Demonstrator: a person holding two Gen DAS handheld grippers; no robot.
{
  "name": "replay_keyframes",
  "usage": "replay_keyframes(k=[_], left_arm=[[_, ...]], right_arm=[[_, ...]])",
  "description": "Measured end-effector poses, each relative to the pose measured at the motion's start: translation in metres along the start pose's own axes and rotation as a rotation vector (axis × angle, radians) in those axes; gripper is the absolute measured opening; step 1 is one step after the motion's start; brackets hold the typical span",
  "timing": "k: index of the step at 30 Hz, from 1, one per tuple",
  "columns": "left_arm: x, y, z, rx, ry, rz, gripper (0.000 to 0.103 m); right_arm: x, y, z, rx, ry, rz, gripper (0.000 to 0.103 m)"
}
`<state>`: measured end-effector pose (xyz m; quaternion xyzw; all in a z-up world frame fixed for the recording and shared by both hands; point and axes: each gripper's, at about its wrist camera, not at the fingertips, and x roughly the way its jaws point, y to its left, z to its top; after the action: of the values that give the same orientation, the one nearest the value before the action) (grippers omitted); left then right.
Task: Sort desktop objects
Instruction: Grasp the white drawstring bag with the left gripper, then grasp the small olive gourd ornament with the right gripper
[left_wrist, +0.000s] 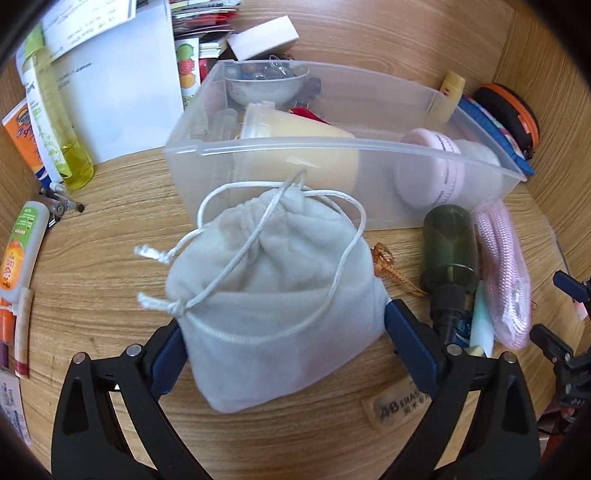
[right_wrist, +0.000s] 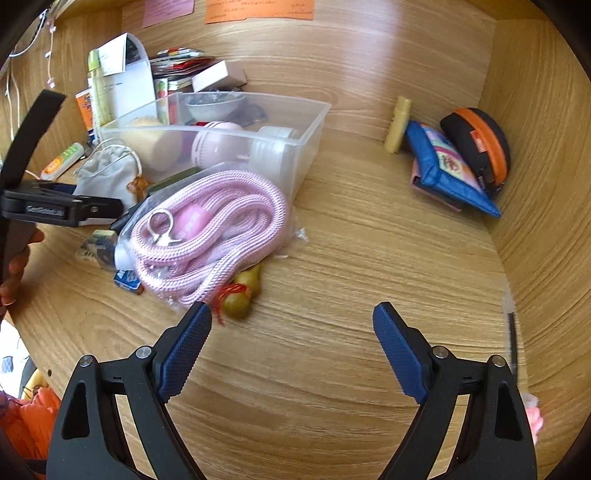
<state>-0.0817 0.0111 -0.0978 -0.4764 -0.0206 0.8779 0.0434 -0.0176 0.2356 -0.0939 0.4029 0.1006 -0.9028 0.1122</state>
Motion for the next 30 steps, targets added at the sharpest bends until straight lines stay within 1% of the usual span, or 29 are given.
replay_keyframes(k=[1,2,3,5,6,8,9,10,13,14,15,18,24,30], left_arm=[[0.002,-0.001,0.002,0.001,0.001,0.008,0.099],[0.003,-0.001,0.003,0.003,-0.001,0.014,0.099],[0.005,-0.002,0.004,0.006,-0.005,0.023,0.099],[0.006,-0.003,0.004,0.011,-0.023,0.042,0.099],[0.005,-0.002,0.005,0.02,-0.031,0.051,0.099],[0.002,-0.002,0.004,0.031,-0.049,0.058,0.093],[0.002,-0.001,0.004,0.033,-0.051,0.053,0.086],[0.001,0.001,0.003,0.034,-0.051,0.042,0.082],[-0.003,0.004,0.003,0.027,-0.065,0.032,0.074],[-0.005,0.004,0.002,0.026,-0.069,0.036,0.074],[-0.006,0.006,0.001,0.026,-0.073,0.043,0.073],[-0.011,0.008,-0.003,0.026,-0.085,0.06,0.069],[-0.028,0.024,-0.01,-0.028,-0.128,0.052,0.067],[-0.039,0.036,-0.017,-0.072,-0.158,0.043,0.067]], right_arm=[[0.001,0.001,0.0,-0.002,0.0,0.003,0.084],[0.003,0.002,0.0,-0.005,0.005,0.01,0.081],[0.005,0.004,0.0,-0.006,0.01,0.015,0.075],[0.009,0.005,0.0,-0.006,0.019,0.035,0.069],[0.011,0.005,0.0,-0.005,0.022,0.041,0.068],[0.013,0.006,0.0,-0.005,0.019,0.053,0.066],[0.014,0.007,0.0,-0.005,0.02,0.064,0.064],[0.015,0.007,-0.001,-0.005,0.019,0.073,0.062],[0.017,0.008,-0.003,-0.004,0.018,0.099,0.056],[0.017,0.008,-0.004,-0.007,0.019,0.101,0.05],[0.018,0.008,-0.004,-0.011,0.023,0.089,0.039],[0.019,0.002,-0.003,0.01,0.03,0.099,0.032],[0.02,-0.007,0.003,0.034,0.026,0.1,0.031],[0.026,0.0,0.013,0.004,0.026,0.099,0.031]])
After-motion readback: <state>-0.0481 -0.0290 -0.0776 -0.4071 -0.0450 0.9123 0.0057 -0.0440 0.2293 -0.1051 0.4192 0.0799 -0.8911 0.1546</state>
